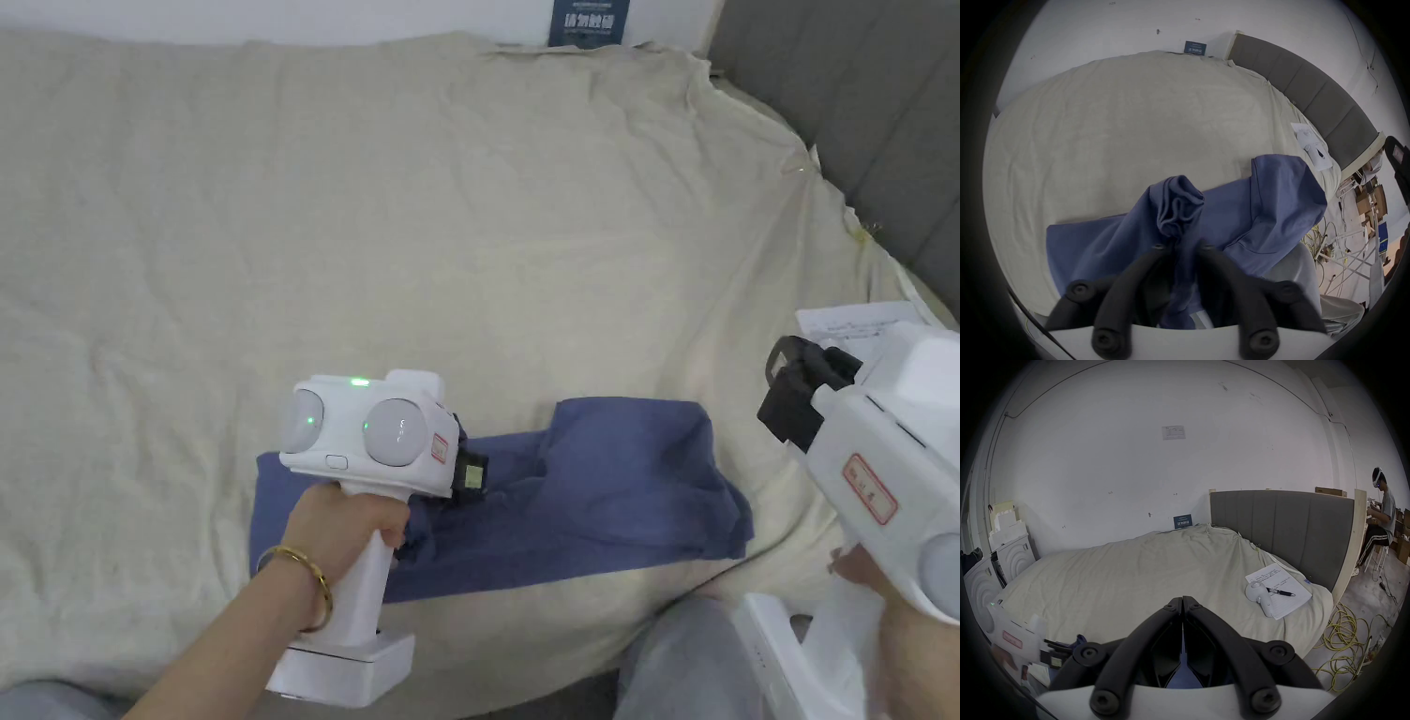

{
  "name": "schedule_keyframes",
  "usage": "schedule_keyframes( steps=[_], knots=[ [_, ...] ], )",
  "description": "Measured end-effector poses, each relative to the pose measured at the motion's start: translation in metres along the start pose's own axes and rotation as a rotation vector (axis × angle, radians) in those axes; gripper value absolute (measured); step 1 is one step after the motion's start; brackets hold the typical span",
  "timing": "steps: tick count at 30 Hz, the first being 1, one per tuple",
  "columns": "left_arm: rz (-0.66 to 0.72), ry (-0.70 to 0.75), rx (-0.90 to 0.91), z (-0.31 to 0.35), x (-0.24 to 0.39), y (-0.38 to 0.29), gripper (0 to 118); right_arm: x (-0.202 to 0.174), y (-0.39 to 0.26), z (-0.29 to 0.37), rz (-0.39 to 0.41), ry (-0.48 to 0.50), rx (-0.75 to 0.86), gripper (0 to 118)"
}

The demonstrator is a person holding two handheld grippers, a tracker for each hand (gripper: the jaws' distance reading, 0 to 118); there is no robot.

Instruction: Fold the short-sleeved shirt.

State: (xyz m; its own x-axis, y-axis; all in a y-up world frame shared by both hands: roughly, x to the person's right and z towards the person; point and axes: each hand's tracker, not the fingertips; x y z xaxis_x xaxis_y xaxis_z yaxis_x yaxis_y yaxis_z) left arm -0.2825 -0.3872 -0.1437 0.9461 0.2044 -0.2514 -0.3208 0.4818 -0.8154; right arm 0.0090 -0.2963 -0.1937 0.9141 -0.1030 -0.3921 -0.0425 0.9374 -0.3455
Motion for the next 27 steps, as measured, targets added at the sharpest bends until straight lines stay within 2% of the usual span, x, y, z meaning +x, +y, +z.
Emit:
schedule_keyframes(
  steps=[2,4,5,10,13,14,16,17,19,20,24,27],
  knots=[
    [0.022,-0.044,-0.029,0.005,-0.001,0.001,69,0.0,0.0,0.0,0.003,-0.005,-0.001,0],
    [0.04,-0.081,0.021,0.018,-0.008,0.003,101,0.001,0.001,0.001,0.004,-0.005,0.002,0],
    [0.051,-0.08,0.059,0.025,-0.012,0.004,111,0.0,0.002,0.001,0.002,-0.005,0.005,0],
    [0.127,-0.107,0.199,0.066,-0.043,0.01,113,-0.007,0.002,0.002,-0.001,0.01,0.014,0],
    [0.208,-0.028,0.323,0.075,-0.062,0.003,111,-0.011,0.002,0.002,0.009,0.022,0.018,0],
    [0.21,-0.007,0.36,0.077,-0.064,-0.001,103,-0.013,0.002,0.002,0.01,0.026,0.018,0],
    [0.2,0.059,0.392,0.073,-0.063,-0.01,48,-0.015,0.002,0.001,0.011,0.036,0.019,0],
    [0.191,0.085,0.399,0.071,-0.06,-0.015,26,-0.016,0.002,0.001,0.013,0.039,0.019,0],
    [0.173,0.116,0.419,0.061,-0.055,-0.028,4,-0.017,0.002,0.0,0.019,0.042,0.019,0],
    [0.159,0.139,0.418,0.056,-0.052,-0.033,0,-0.017,0.003,0.0,0.019,0.044,0.019,0],
    [0.109,0.113,0.367,0.033,-0.029,-0.057,0,-0.016,0.002,-0.001,0.023,0.038,0.017,0],
    [0.008,0.1,0.315,0.011,-0.003,-0.071,0,-0.01,0.0,-0.004,0.006,0.03,0.007,0]
  ],
)
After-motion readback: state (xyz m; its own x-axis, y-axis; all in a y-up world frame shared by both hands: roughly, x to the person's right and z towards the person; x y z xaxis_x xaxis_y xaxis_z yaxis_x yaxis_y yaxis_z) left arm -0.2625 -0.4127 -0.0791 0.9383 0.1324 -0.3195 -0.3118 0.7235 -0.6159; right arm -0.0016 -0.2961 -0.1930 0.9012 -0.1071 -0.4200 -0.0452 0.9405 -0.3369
